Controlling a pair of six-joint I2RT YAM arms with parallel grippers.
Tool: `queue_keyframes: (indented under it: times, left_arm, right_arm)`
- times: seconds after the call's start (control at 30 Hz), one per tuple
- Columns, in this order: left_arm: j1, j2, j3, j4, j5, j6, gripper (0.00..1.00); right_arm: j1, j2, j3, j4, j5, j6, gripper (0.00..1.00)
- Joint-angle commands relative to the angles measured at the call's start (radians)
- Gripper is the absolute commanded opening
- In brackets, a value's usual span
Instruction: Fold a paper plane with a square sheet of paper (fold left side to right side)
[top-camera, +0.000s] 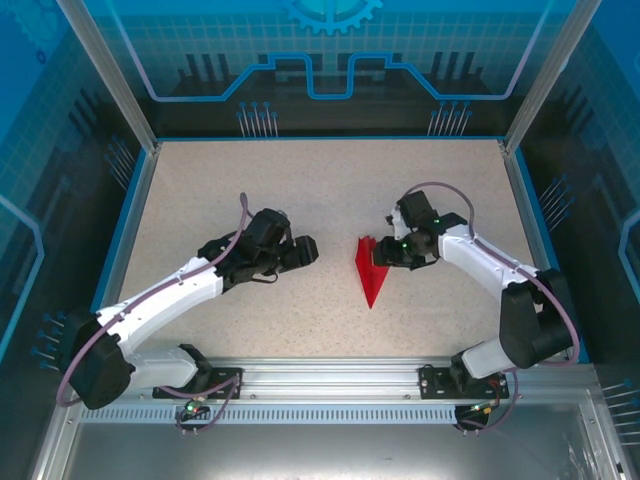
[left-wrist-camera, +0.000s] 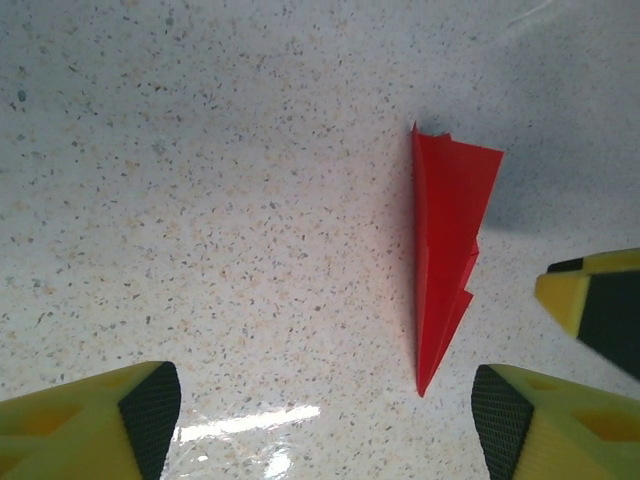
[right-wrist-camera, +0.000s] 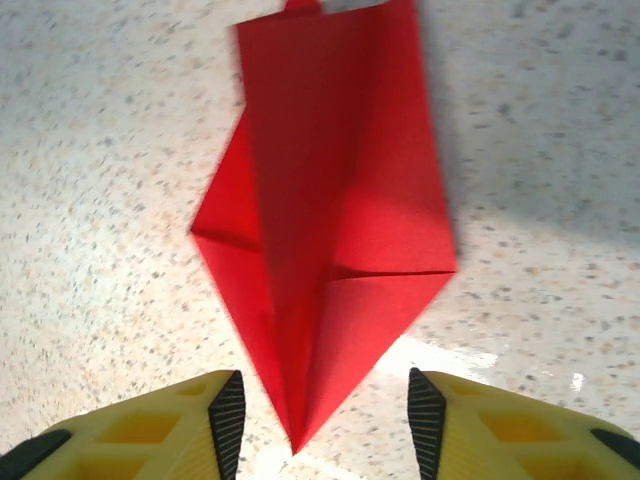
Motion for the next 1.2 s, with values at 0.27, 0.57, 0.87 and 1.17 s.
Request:
queue_keyframes:
  times: [0.27, 0.57, 0.87, 1.17]
  left_arm:
    - [0.013, -0.057, -0.017, -0.002, -0.042, 0.032, 0.84]
    - [0.018, -0.088, -0.039, -0.016, -0.055, 0.021, 0.85]
    - [0.028, -0.129, -0.041, -0.021, -0.049, 0.049, 0.88]
    - [0.036, -0.164, -0.017, -0.075, -0.051, 0.105, 0.91]
  right_arm:
    - [0.15, 0.157, 0.053, -0.078, 0.094, 0.05, 0.54]
    - [0.173, 0.253, 0.077, -0.036, 0.107, 0.051, 0.42]
    - [0.149, 0.311, 0.172, -0.041, 0.173, 0.07, 0.09]
    - [0.006, 0.505, 0.499, -0.233, 0.214, 0.046, 0.08]
